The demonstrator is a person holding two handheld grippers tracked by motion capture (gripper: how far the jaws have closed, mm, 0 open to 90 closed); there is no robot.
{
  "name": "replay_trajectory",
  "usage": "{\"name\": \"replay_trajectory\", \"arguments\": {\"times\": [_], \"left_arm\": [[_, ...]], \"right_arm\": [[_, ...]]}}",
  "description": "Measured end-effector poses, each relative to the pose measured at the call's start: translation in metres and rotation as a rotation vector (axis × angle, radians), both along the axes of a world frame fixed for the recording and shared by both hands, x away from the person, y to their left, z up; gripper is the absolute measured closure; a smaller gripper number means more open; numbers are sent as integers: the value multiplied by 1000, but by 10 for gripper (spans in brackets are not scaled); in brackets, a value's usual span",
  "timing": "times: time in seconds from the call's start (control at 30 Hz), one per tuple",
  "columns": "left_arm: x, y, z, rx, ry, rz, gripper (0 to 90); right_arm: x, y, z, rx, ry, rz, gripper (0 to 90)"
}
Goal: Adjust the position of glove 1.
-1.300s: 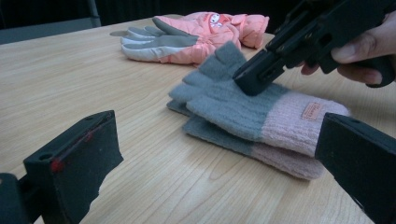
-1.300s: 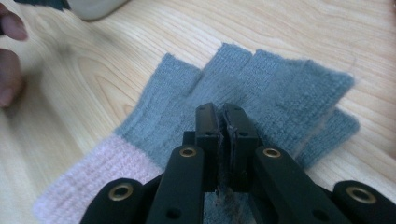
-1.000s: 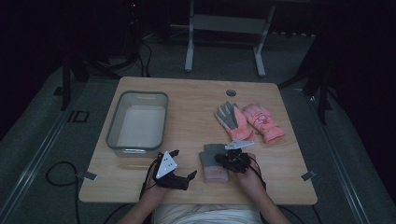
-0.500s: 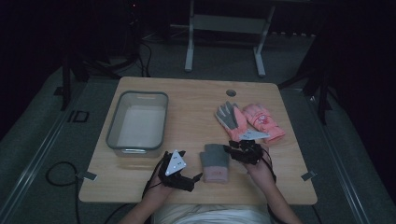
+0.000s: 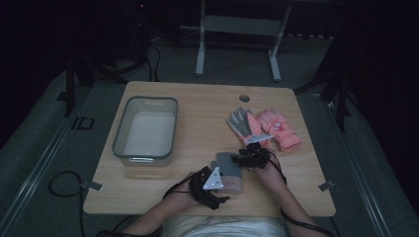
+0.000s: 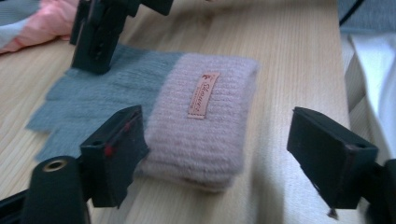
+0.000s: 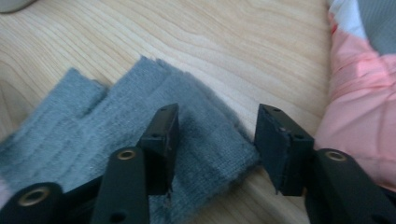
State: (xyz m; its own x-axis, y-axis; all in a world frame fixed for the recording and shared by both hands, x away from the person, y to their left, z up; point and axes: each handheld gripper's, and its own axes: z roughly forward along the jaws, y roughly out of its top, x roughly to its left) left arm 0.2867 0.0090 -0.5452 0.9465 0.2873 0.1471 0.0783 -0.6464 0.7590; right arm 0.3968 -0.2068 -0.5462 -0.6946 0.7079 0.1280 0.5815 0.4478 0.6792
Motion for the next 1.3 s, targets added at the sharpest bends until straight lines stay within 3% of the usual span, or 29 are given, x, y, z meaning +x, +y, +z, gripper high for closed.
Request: {"name": "replay_trajectory", "arguments": {"times": [0.23, 0.33, 0.43, 0.57, 0.63, 0.7, 0.9, 1.13, 1.3], "left_arm": [[3, -4, -8, 72, -88, -32, 275], [1, -5, -11, 105, -124, -37, 296], [0, -6, -12, 108, -152, -27, 356], [-5, -9, -10, 122, -190, -32, 462], [-4, -8, -4, 103, -165, -27, 591], [-1, -7, 1, 115, -136, -30, 656], [6, -3, 14, 110, -75, -35, 691], [10, 7, 36, 87, -92, -16, 690], [14, 16, 54, 102, -112, -15, 691]], "right_arm": [[5, -1, -2, 7, 36, 14, 480], [4, 0, -1, 18, 50, 30, 590], [2, 3, -1, 26, 71, 41, 685], [-2, 9, 1, 3, 44, 45, 740], [-4, 11, 2, -8, 37, 44, 748], [-5, 12, 3, -6, 34, 43, 751], [-6, 14, 7, 14, 39, 45, 758], [-2, 21, 30, 48, -10, 54, 758], [2, 30, 47, 73, -33, 62, 758]]}}
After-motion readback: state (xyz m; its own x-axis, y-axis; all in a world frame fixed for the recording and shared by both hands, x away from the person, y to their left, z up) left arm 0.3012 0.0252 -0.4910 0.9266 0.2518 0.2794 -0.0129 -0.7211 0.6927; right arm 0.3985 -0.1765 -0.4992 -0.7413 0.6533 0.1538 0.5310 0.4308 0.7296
